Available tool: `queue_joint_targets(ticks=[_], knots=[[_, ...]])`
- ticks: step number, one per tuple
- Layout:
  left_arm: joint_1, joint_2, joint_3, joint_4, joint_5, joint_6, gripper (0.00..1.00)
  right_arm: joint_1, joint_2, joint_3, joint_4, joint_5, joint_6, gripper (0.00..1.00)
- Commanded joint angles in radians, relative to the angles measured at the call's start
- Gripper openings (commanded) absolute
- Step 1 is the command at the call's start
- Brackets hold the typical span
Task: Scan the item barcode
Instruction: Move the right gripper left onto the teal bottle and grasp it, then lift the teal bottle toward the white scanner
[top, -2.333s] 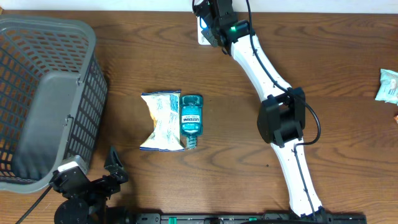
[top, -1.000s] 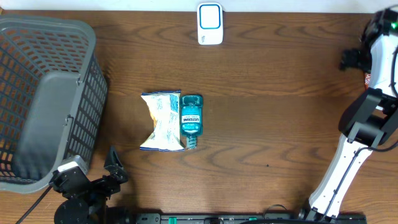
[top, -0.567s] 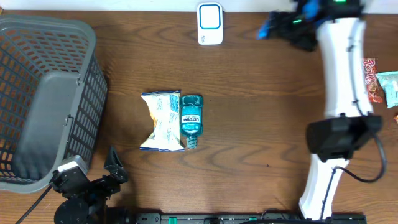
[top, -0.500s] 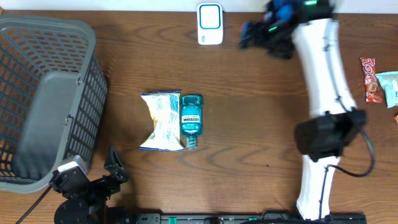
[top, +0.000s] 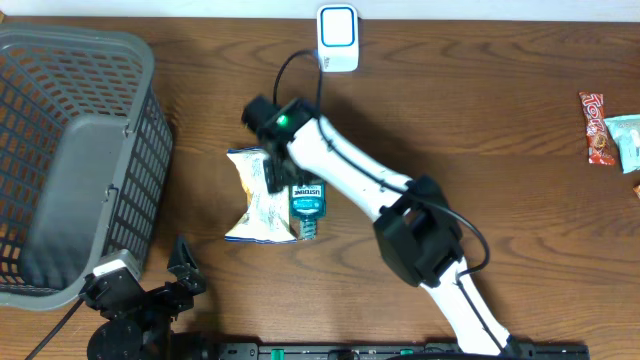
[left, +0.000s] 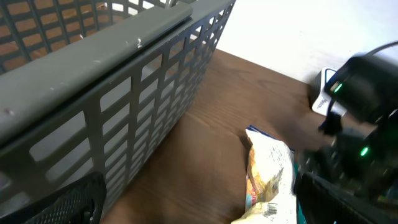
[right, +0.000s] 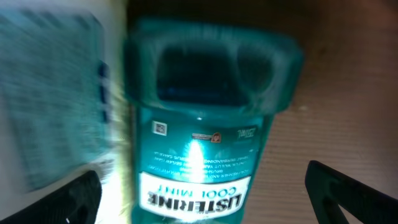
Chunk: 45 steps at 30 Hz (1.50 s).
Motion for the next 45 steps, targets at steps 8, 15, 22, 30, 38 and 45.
queue_joint_targets(ticks=[8,15,22,30,38,45], knots=[[0.005,-0.007,0.0,0.001,-0.013,0.002,0.98,0.06,-0.016,-0.201,0.076,0.223,0.072,0.77],[0.005,-0.007,0.0,0.001,-0.012,0.002,0.98,0.037,-0.016,-0.23,0.051,0.213,0.059,0.63],[0.005,-0.007,0.0,0.001,-0.013,0.002,0.98,-0.017,-0.017,-0.229,0.056,0.021,-0.203,0.3],[0.005,-0.007,0.0,0.001,-0.013,0.002,0.98,-0.146,-0.022,-0.229,0.049,-0.172,-0.508,0.32],[0.005,-0.007,0.0,0.001,-0.013,0.002,0.98,-0.228,-0.031,-0.19,0.033,-0.183,-0.52,0.38],[0.005,-0.007,0.0,0.001,-0.013,0.002,0.98,-0.208,-0.056,-0.163,0.034,-0.178,-0.518,0.38]])
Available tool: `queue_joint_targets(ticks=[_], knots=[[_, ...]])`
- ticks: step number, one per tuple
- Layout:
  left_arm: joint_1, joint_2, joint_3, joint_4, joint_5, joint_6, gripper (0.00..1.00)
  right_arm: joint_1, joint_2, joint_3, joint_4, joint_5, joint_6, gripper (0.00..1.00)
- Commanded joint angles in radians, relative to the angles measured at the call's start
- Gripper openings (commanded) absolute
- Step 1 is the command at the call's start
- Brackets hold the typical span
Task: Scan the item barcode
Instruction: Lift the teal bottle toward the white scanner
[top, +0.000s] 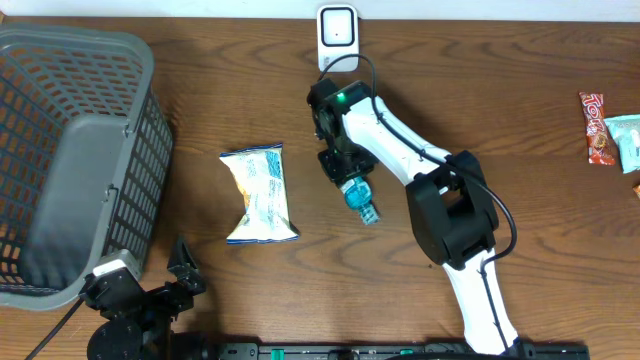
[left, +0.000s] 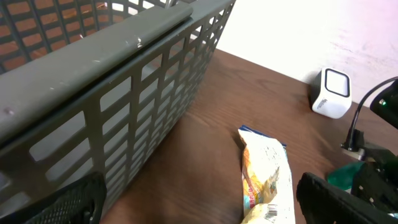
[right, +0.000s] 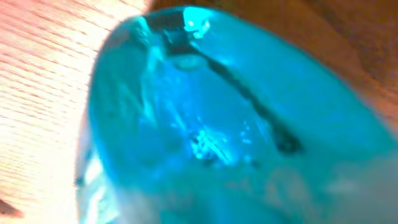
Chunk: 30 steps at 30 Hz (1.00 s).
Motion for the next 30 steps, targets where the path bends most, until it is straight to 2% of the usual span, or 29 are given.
queue_joint_targets(ticks=[1,9,19,21,23,28,30], knots=[[0.005,-0.007,0.0,0.0,-0.012,0.002,0.98,0.019,-0.005,0.023,-0.002,0.007,0.002,0.38],[0.005,-0.007,0.0,0.001,-0.013,0.002,0.98,0.041,-0.011,0.025,0.005,0.028,0.004,0.51],[0.005,-0.007,0.0,0.0,-0.012,0.002,0.98,0.036,-0.031,0.071,0.009,-0.01,0.005,0.53],[0.005,-0.007,0.0,0.001,-0.013,0.002,0.98,0.033,-0.031,0.072,0.023,-0.039,0.004,0.51],[0.005,-0.007,0.0,0.0,-0.013,0.002,0.98,0.033,-0.031,0.072,0.034,-0.055,0.004,0.36],[0.005,-0.007,0.0,0.001,-0.012,0.002,0.98,0.036,-0.031,0.067,0.06,-0.058,0.004,0.31],[0.005,-0.007,0.0,0.0,-0.012,0.002,0.98,0.036,-0.031,0.067,0.063,-0.058,0.004,0.22]])
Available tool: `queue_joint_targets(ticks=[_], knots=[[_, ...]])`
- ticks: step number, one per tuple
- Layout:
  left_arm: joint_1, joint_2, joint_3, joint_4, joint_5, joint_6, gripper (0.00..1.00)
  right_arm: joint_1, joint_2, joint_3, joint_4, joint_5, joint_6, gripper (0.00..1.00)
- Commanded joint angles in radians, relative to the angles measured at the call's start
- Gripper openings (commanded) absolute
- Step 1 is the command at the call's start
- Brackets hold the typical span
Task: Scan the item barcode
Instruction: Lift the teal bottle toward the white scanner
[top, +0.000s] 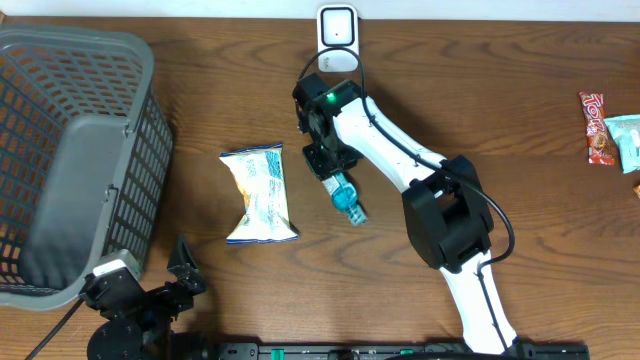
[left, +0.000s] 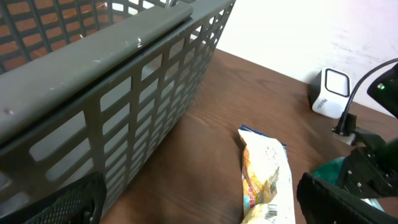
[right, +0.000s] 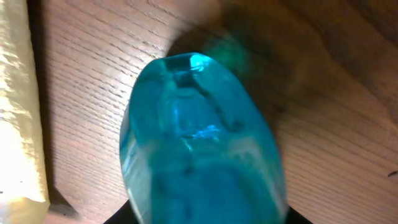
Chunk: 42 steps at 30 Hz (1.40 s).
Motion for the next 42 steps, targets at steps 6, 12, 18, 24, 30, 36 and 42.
queue_joint_targets(ticks=[6,12,18,24,30,36,42], knots=[[0.005,-0.007,0.0,0.001,-0.013,0.002,0.98,0.002,-0.03,0.013,0.024,-0.017,0.0,0.01],[0.005,-0.007,0.0,0.001,-0.013,0.002,0.98,-0.072,-0.032,0.014,0.02,-0.374,-0.212,0.01],[0.005,-0.007,0.0,0.0,-0.013,0.002,0.98,-0.208,-0.032,0.014,-0.042,-0.744,-0.447,0.01],[0.005,-0.007,0.0,0.0,-0.013,0.002,0.98,-0.293,-0.032,0.014,-0.251,-0.927,-0.726,0.01],[0.005,-0.007,0.0,0.0,-0.012,0.002,0.98,-0.357,-0.032,0.014,-0.518,-0.983,-0.997,0.01],[0.005,-0.007,0.0,0.0,-0.013,0.002,0.98,-0.373,-0.032,0.033,-0.483,-0.892,-0.983,0.01],[0.005,-0.007,0.0,0.0,-0.013,0.002,0.98,-0.358,-0.032,0.163,-0.311,-0.637,-0.784,0.01]])
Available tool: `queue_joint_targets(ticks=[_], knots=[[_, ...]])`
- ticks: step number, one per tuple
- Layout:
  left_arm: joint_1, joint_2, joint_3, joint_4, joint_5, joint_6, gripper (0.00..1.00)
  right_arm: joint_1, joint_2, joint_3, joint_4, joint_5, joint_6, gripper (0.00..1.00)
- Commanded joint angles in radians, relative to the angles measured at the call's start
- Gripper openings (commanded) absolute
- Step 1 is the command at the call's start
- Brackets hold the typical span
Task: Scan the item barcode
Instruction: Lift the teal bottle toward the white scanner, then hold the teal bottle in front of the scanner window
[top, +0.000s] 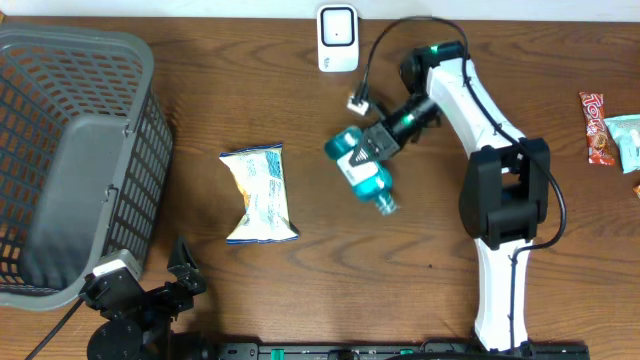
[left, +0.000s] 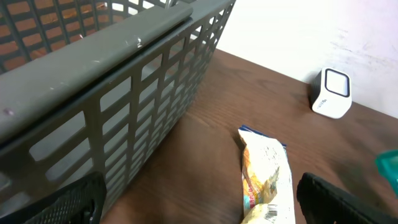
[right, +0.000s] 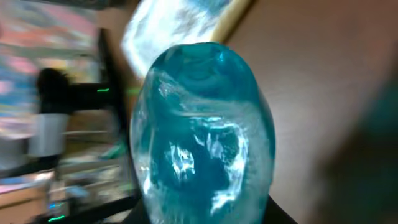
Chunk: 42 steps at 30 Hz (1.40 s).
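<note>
A teal Listerine mouthwash bottle (top: 362, 166) hangs above the table's middle, with my right gripper (top: 386, 134) shut on it; the arm reaches in from the upper right. The bottle (right: 204, 127) fills the right wrist view, blurred, hiding the fingers. At the back edge, up and left of the bottle, stands the white barcode scanner (top: 338, 38), also seen as the scanner (left: 332, 93) in the left wrist view. My left gripper (top: 140, 295) rests open at the front left corner, holding nothing.
A grey mesh basket (top: 70, 150) fills the left side. A yellow-white chip bag (top: 260, 195) lies between the basket and the bottle. Two snack packets (top: 605, 125) lie at the right edge. A black cable (top: 385, 40) arcs near the scanner.
The right wrist has shifted from just below-left of the scanner to the right of it. The bottle now sits higher and further right, turned to a new angle. The left arm is unchanged.
My right gripper was first on the bottle lying against the chip bag. Then it held the bottle away from the bag, below the scanner. It then stood closer under the scanner, and now the arm reaches in from the right with the bottle raised.
</note>
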Motion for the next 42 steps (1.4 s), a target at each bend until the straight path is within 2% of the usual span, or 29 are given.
queue_joint_targets(ticks=[1,6,10,13,30,37,42], knots=[[0.005,-0.007,0.0,0.0,-0.013,0.002,0.98,0.016,-0.024,0.12,0.098,0.177,0.135,0.01],[0.005,-0.007,0.0,0.0,-0.012,0.002,0.98,0.055,-0.024,0.164,0.381,0.482,0.179,0.01],[0.005,-0.007,0.0,0.0,-0.012,0.002,0.98,0.119,-0.022,0.162,0.595,0.799,0.178,0.01],[0.005,-0.007,0.0,0.0,-0.012,0.002,0.98,0.163,-0.022,0.162,0.734,0.942,0.154,0.01],[0.005,-0.007,0.0,0.0,-0.012,0.002,0.98,0.21,0.106,0.163,1.334,1.264,-0.087,0.01],[0.005,-0.007,0.0,0.0,-0.013,0.002,0.98,0.226,0.155,0.163,1.423,1.323,-0.133,0.01],[0.005,-0.007,0.0,0.0,-0.013,0.002,0.98,0.22,0.151,0.201,1.421,1.492,-0.132,0.02]])
